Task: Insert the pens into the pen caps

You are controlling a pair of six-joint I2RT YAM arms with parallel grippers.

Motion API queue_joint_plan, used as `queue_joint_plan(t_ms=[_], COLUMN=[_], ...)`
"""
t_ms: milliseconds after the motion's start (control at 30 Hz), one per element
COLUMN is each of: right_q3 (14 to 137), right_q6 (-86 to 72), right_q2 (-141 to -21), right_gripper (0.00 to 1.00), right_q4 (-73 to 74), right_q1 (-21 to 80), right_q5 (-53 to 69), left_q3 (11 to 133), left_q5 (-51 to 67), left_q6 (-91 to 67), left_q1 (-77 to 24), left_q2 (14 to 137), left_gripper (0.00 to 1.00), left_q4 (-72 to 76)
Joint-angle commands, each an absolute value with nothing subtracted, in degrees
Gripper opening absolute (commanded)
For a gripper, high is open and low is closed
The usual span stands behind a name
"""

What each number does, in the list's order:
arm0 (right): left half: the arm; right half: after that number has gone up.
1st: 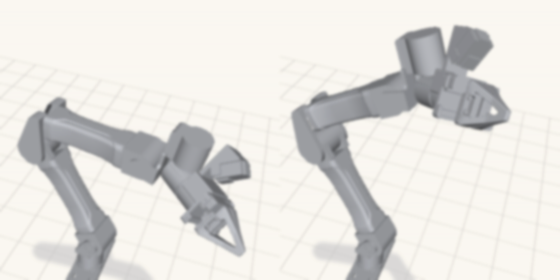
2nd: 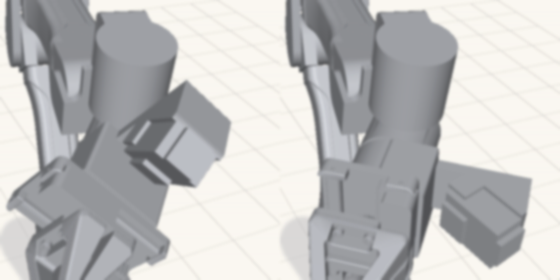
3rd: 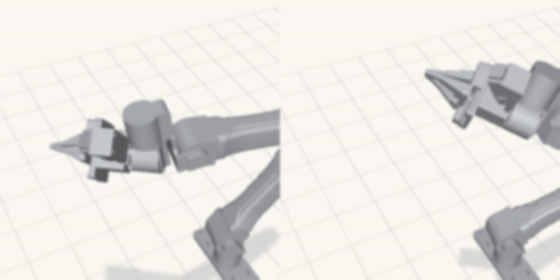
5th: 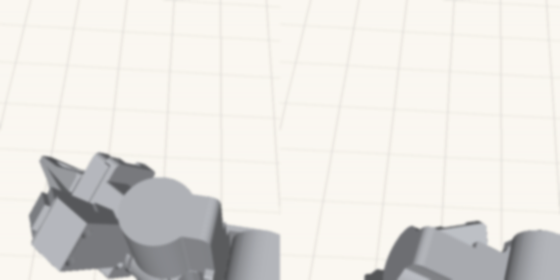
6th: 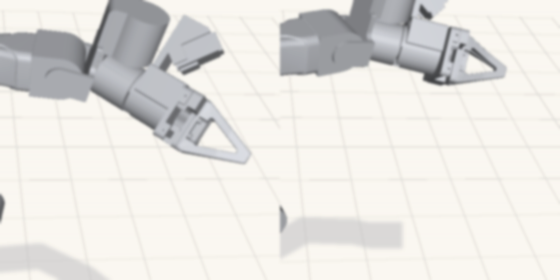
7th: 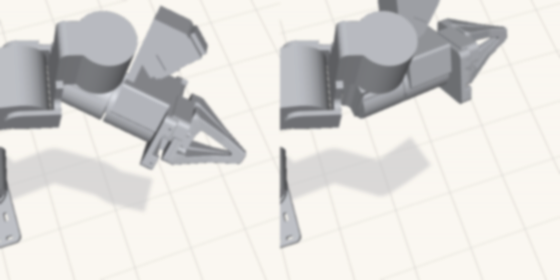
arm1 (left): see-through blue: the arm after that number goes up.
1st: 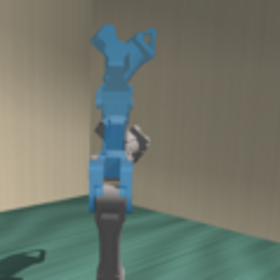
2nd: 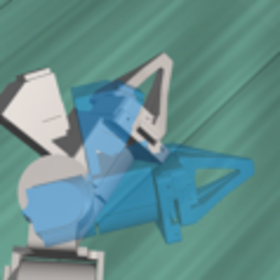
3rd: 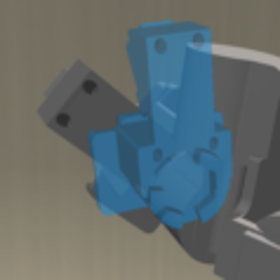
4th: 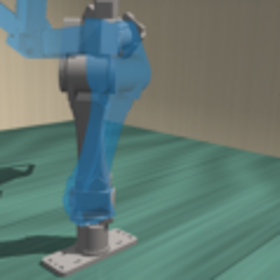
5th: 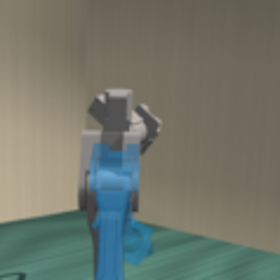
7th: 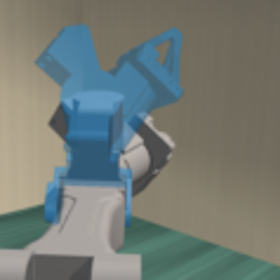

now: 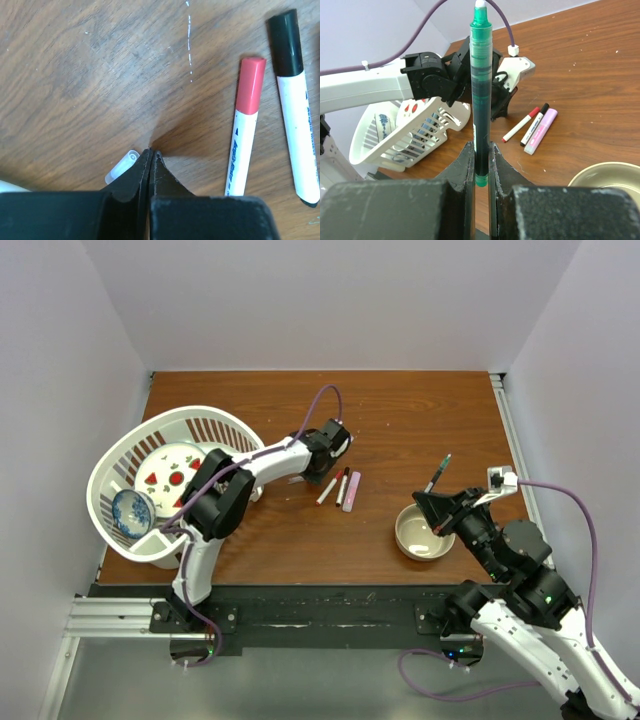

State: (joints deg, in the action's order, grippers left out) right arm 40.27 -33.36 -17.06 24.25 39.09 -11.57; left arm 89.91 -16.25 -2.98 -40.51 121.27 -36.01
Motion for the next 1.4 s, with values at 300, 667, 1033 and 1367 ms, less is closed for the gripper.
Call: queue_joint_plan(t_ms=[300, 667, 1033, 1367], right_q3=[43.1, 44.1, 44.4, 44.4], right_q6=[-32.2, -31.1, -30.9, -31.3], right_q2=[-16.3, -15.8, -17.2, -18.2], right_gripper=[0.00, 0.00, 0.00, 0.00], right_q4=[24.9, 26.1, 25.1, 24.5], right_q1=[39.0, 39.0, 39.1, 39.0], right_q5=[-14.1, -15.8, -15.7, -15.5], left_q3=[91.2, 91.9, 89.7, 88.2], left_q5=[-3.0, -1.9, -0.4, 0.4], left_q6=[13.0, 15.3, 15.5, 14.9], left_q1=[-36.7, -33.6, -32.5, -32.5], left_q2=[115.4, 117.0, 119.4, 121.7], left_gripper=[0.40, 0.43, 0.41, 0.36], left_q4=[-40.5, -41.1, -41.4, -41.9])
